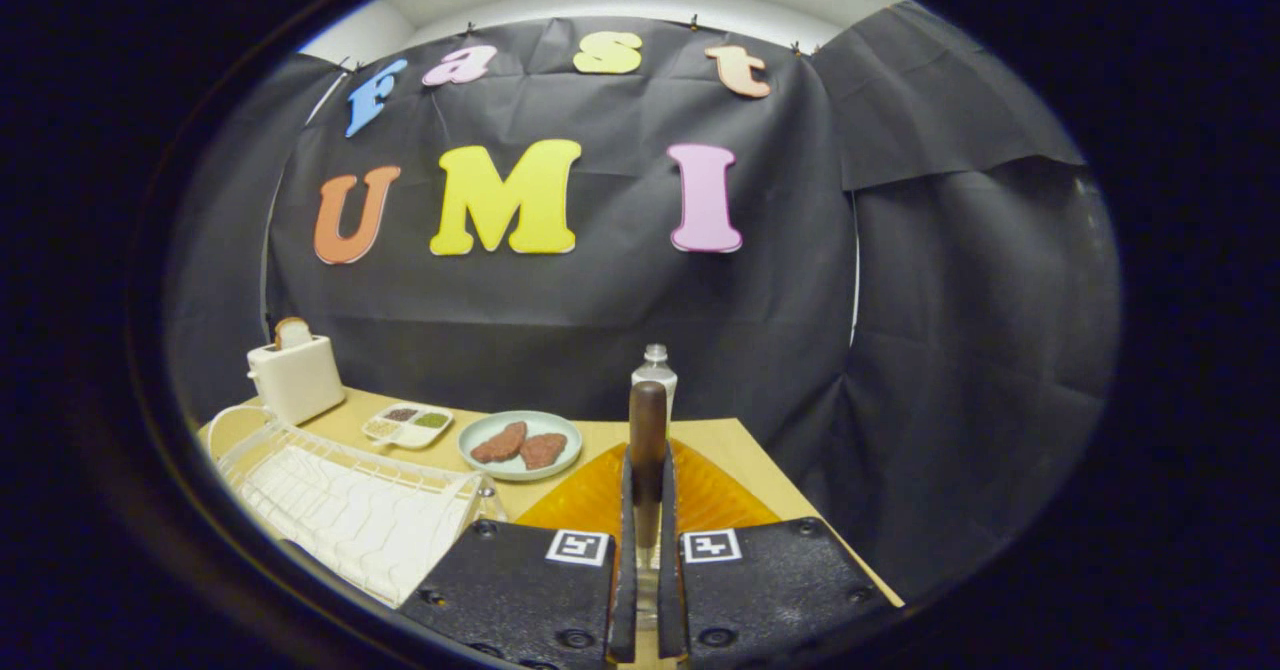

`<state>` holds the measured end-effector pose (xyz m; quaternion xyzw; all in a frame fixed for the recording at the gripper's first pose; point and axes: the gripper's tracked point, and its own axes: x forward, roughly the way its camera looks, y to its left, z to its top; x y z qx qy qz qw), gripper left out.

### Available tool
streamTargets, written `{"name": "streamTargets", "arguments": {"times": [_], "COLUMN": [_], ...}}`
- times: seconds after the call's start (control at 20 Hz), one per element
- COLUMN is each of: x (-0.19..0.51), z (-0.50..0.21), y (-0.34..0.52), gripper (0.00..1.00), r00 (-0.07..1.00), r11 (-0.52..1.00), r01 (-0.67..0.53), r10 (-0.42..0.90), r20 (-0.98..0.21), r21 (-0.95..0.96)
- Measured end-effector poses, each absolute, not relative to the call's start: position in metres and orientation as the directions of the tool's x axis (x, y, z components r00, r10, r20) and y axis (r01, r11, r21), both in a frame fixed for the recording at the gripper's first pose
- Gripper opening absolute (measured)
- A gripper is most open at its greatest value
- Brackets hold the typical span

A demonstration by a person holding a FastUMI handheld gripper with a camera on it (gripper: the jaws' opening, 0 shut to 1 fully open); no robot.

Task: Take the plate from the dish rack, then take the spoon from the basket and place it into the plate.

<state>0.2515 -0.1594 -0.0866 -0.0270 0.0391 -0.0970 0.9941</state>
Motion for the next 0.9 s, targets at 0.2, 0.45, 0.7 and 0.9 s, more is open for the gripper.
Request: {"name": "streamTargets", "arguments": {"times": [0.2,0.45,0.7,0.9], "x": [0.204,0.148,0.104,0.081], "z": [-0.067,-0.092,-0.134,-0.158], "y": [-0.119,-0.052,-0.001,0.041], "gripper": [0.14,0.14,0.15,0.16], "r00": [0.986,0.996,0.997,0.999], "r11": [0.985,0.995,0.993,0.996], "r01": [0.162,0.073,0.057,0.036], "r10": [-0.163,-0.076,-0.062,-0.039], "r20": [-0.025,-0.044,-0.043,-0.033], "r21": [-0.053,-0.069,-0.108,-0.080]}}
